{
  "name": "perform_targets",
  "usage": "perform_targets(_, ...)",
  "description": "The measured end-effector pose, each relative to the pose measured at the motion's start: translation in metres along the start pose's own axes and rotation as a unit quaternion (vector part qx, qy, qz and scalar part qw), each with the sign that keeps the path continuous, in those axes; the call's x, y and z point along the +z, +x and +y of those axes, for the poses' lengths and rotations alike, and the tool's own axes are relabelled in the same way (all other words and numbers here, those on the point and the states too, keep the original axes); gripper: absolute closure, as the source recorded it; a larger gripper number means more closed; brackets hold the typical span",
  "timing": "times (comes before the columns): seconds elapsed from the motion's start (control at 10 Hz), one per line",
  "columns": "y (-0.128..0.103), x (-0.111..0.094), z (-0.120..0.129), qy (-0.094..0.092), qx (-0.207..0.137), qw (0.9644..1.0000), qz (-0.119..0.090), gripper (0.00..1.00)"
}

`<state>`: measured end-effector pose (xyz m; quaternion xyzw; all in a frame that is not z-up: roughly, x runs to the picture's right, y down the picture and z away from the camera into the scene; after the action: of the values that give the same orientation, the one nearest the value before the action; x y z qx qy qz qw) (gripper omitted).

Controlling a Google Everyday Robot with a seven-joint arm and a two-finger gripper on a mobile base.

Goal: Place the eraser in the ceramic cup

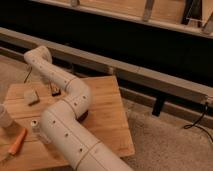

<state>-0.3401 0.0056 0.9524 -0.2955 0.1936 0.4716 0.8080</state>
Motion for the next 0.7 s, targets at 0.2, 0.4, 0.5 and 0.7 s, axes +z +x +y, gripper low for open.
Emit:
perform_targets(0.2, -0.003, 0.005, 0.004, 0.002, -0.006, 1.0000, -0.004, 0.21)
perform_targets(0.4, -0.005, 0.010, 0.005, 0.003, -0.008, 0.9999, -0.008, 0.21)
perform_targets(0.5, -0.005, 0.014, 0.005, 0.004, -0.008, 0.9999, -0.008, 0.21)
perform_targets(0.7, -0.005, 0.020, 0.004, 0.008, -0.007, 0.9999, -0.007, 0.21)
